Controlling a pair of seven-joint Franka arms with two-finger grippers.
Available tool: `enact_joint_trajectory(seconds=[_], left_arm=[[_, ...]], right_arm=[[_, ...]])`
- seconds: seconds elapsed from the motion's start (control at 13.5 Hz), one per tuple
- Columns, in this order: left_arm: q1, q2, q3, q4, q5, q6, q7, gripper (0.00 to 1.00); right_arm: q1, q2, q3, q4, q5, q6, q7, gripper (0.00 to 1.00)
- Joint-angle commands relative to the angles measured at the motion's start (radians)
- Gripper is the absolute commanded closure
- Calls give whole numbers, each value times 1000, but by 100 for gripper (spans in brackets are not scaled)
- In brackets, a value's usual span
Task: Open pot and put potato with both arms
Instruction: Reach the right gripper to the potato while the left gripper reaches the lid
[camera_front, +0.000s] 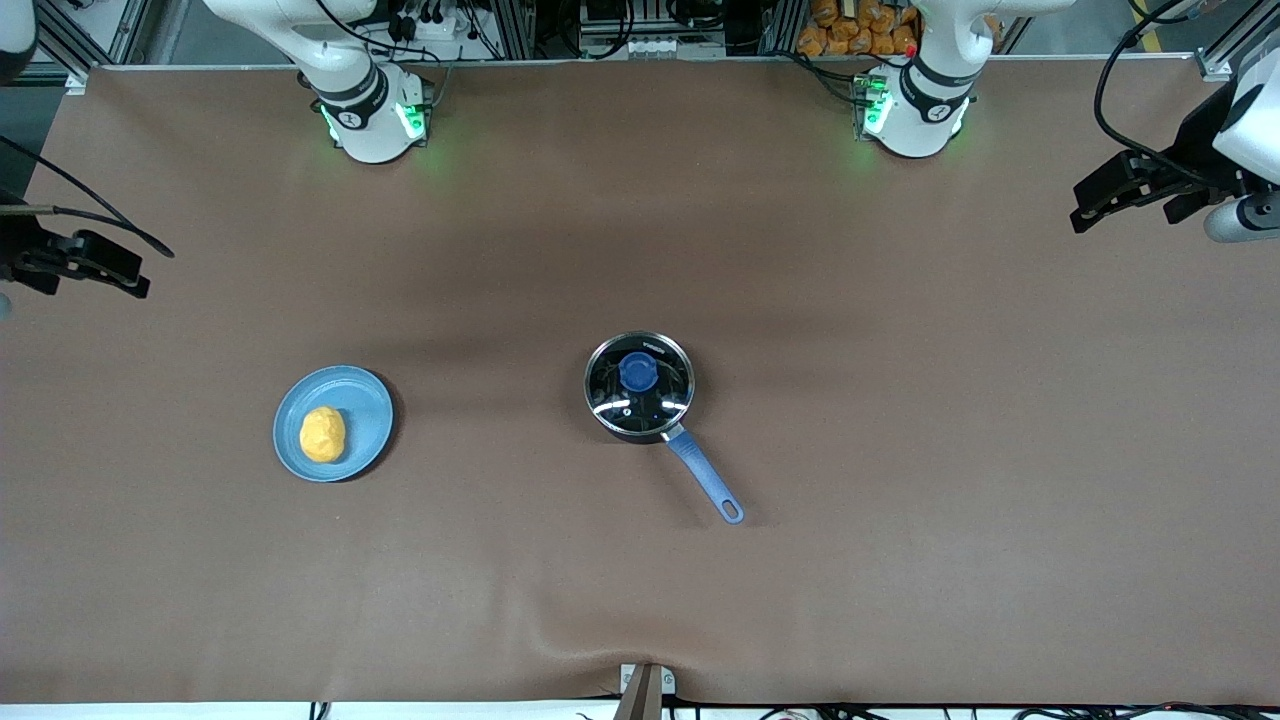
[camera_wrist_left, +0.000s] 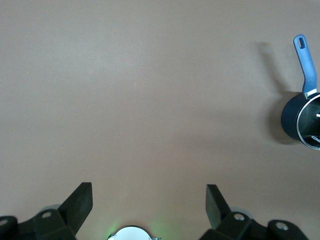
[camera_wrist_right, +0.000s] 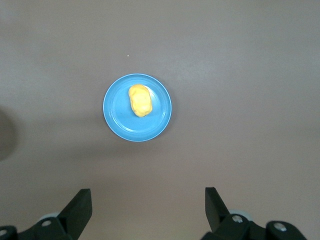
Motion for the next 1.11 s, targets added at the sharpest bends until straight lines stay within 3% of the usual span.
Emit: enact_joint_trajectory(seconds=[0.0,0.22,0.52,0.74,1.04], left_arm=[[-21,23,-6,11,11,-15,2,0],[-54,29,-12,9,22,-9,-3,0],[-61,54,-13,11,14,2,-3,0],[-145,112,-21,14,11,55,-3,0],[-254,193,-21,20,13,174,-6,0]], right_arm=[[-10,2,8,-95,-15,101,-55,0],[-8,69,8,-137,-6,165,-61,0],[-7,227,10,-139,19,249,-124,0],[-17,331,10,-143,74,304,-127,0],[-13,382,11,-295,76,576,-136,0]])
